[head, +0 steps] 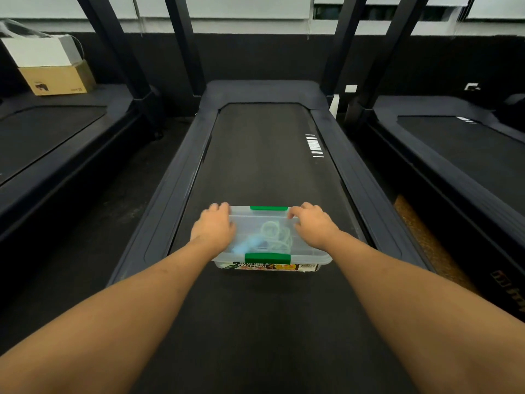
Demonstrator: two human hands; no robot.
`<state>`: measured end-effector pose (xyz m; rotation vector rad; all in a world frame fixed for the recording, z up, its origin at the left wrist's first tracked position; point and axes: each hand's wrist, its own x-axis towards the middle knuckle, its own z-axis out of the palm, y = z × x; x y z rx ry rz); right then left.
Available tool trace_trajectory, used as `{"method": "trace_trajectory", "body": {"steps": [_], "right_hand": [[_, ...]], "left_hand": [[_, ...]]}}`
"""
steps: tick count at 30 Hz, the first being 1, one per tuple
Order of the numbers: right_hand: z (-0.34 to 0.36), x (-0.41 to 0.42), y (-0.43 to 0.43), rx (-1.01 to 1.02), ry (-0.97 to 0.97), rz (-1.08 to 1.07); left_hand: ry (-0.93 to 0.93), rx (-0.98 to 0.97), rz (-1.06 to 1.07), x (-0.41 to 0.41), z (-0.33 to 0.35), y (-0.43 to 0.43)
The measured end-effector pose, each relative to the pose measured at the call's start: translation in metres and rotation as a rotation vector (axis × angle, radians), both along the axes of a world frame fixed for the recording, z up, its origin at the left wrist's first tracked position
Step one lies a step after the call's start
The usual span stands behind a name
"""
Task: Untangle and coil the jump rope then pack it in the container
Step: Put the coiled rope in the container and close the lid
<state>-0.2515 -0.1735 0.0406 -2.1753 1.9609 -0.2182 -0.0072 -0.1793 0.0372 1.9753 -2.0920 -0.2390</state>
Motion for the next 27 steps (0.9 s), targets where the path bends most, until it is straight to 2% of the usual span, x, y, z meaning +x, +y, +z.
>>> {"method": "trace_trajectory", "body": {"steps": [1,3,8,11,14,17,21,23,27], "right_hand": [[-0.001,-0.001,-0.002,-0.008,0.065,0.003],[-0.004,0.000,-0.007,0.017,0.094,-0.015],[-0.008,0.000,-0.016,0.059,0.168,-0.145],[0.002,-0.001,-0.022,0.125,0.222,-0.146],[0.016,-0.001,-0.023,0.287,0.163,-0.056],[0.025,-0.001,-0.020,0.525,0.000,0.013],[0.030,-0.003,-0.008,0.880,-0.220,-0.035],[0.028,-0.005,-0.001,1.017,-0.264,-0.049],[0.018,-0.009,0.007,1.143,-0.325,-0.091]], "left_hand": [[-0.065,0.010,0.077,0.006,-0.003,-0.001],[-0.070,0.070,0.157,0.014,-0.008,0.000],[-0.020,0.121,0.176,0.019,-0.013,-0.007],[-0.062,0.095,0.160,0.017,-0.010,-0.018],[-0.106,0.029,0.097,0.017,-0.003,-0.039],[-0.145,0.016,-0.015,0.009,0.005,-0.061],[-0.182,0.011,-0.107,-0.016,0.014,-0.075],[-0.166,0.002,-0.140,-0.029,0.010,-0.077],[-0.121,-0.027,-0.191,-0.049,-0.007,-0.079]]}}
